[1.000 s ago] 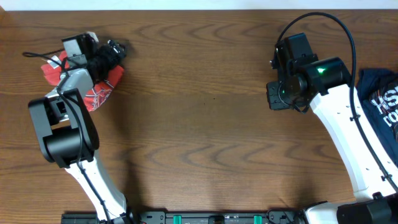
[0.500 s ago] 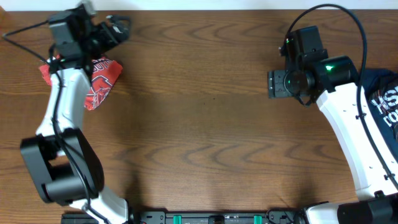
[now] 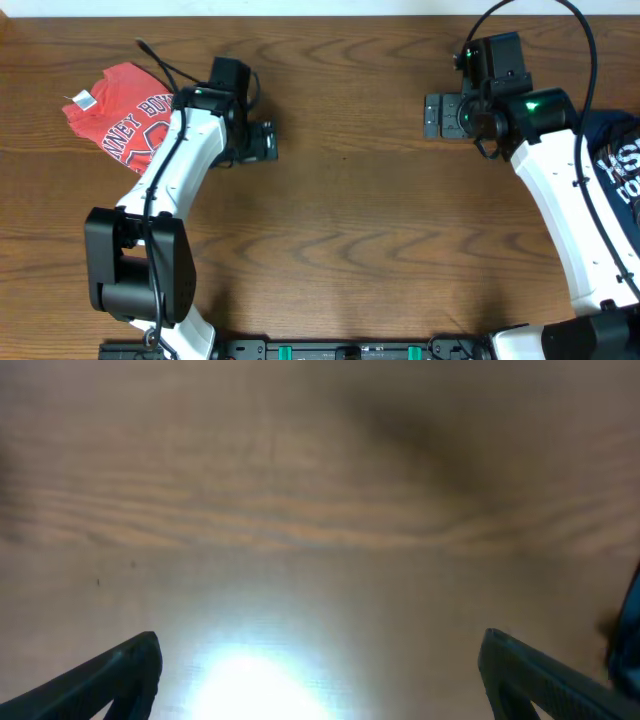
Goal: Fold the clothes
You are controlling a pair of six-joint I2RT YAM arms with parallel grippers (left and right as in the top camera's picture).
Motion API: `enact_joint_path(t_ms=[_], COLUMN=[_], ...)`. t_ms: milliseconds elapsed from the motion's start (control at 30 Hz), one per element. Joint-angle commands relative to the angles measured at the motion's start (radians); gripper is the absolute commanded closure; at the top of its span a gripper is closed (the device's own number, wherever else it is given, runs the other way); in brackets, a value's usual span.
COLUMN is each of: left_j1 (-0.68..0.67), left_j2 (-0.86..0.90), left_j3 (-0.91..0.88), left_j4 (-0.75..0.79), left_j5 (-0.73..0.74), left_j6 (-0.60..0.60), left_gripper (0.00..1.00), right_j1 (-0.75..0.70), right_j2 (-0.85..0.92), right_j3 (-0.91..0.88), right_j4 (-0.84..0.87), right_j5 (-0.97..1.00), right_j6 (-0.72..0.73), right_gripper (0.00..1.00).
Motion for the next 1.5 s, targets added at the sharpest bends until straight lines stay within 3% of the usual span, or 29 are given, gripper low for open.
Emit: enact_joint_path(t_ms=[0, 233, 400, 567, 733, 833, 1033, 1467], left_j1=[0.008, 0.017, 0.017, 0.017, 0.017, 0.017, 0.017, 0.017], left_j2=[-0.022, -0.196, -0.426, -0.709, -1.021, -1.152, -1.26, -1.257], left_j3=[0.002, -0.022, -0.098, -0.247, -0.465, -0.542, -0.554, -0.554], left_j4=[-0.061, -0.117, -0.08, 0.076, 0.298, 0.338, 0.211, 0.021], left_j5=[-0.077, -0.077, -0.072, 0.027, 0.032, 0.001, -0.002, -0.002], left_j6=[0.016, 0.021, 0.034, 0.142, 0.132, 0.133, 0.133, 0.133], left_gripper=[0.02, 0.02, 0.02, 0.02, 0.02, 0.02, 0.02, 0.02], right_j1=[-0.036, -0.043, -0.043, -0.042, -0.043, -0.043, -0.043, -0.043], right_j2=[0.001, -0.107, -0.296, -0.581, -0.857, -0.958, -1.014, -1.013], right_j3=[-0.004, -0.035, -0.188, -0.441, -0.649, -0.711, -0.731, -0.731], right_j4=[-0.041, -0.078, 0.026, 0.209, 0.323, 0.333, 0.201, -0.094], right_j5=[-0.039, -0.043, -0.042, -0.037, 0.072, 0.093, 0.092, 0.092], right_j6=[0.087, 0.101, 0.1, 0.1, 0.1, 0.1, 0.1, 0.1], right_gripper=[0.01, 0.01, 0.01, 0.01, 0.01, 0.01, 0.01, 0.01])
